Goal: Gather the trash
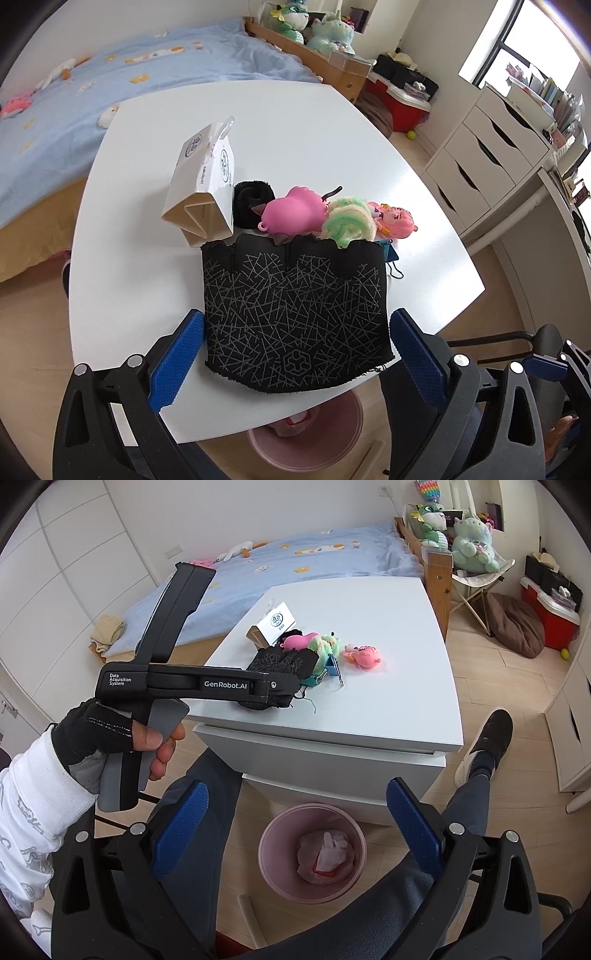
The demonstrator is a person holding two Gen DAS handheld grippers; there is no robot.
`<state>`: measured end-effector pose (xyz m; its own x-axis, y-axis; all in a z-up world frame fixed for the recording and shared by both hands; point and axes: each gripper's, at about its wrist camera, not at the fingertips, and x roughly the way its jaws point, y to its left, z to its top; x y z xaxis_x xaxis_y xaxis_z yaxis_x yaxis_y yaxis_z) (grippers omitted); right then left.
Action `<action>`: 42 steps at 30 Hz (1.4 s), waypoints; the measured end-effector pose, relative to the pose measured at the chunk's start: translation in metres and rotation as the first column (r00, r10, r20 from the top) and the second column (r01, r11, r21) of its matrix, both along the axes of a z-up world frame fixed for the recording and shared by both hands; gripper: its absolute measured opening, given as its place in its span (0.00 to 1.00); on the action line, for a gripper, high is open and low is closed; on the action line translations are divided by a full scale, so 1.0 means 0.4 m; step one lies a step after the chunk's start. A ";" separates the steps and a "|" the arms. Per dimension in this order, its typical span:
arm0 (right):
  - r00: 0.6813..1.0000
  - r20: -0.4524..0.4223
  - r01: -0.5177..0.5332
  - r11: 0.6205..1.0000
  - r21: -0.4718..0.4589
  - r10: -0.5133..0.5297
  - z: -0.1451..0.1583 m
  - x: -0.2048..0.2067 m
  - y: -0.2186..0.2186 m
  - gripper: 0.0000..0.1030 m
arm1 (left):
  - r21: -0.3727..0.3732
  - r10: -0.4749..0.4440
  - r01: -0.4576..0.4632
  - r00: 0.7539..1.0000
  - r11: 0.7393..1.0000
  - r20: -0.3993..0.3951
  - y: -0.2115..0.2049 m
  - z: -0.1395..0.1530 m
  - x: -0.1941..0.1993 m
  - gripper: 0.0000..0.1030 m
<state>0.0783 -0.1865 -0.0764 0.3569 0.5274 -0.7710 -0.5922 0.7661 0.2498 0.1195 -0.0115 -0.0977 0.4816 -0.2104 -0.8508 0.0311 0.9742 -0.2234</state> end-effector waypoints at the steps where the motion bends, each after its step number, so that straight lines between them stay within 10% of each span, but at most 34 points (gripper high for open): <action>1: 1.000 0.001 -0.001 1.000 0.000 0.001 0.000 0.001 0.001 0.93 | 0.005 0.000 0.000 1.000 1.000 0.003 -0.001 -0.001 -0.001 0.92; 8: 1.000 0.006 0.000 1.000 -0.004 0.000 0.002 0.003 0.004 0.93 | 0.025 -0.005 0.004 1.000 1.000 0.024 -0.005 0.004 -0.016 0.79; 21: 1.000 0.005 0.000 1.000 -0.008 0.000 0.000 0.005 0.008 0.93 | 0.002 -0.043 0.043 0.997 0.999 0.056 -0.006 0.040 -0.028 0.15; 42: 0.998 0.055 0.013 0.997 -0.072 -0.009 0.030 0.120 0.039 0.93 | -0.022 -0.031 0.036 0.985 0.999 0.170 0.041 0.161 -0.072 0.12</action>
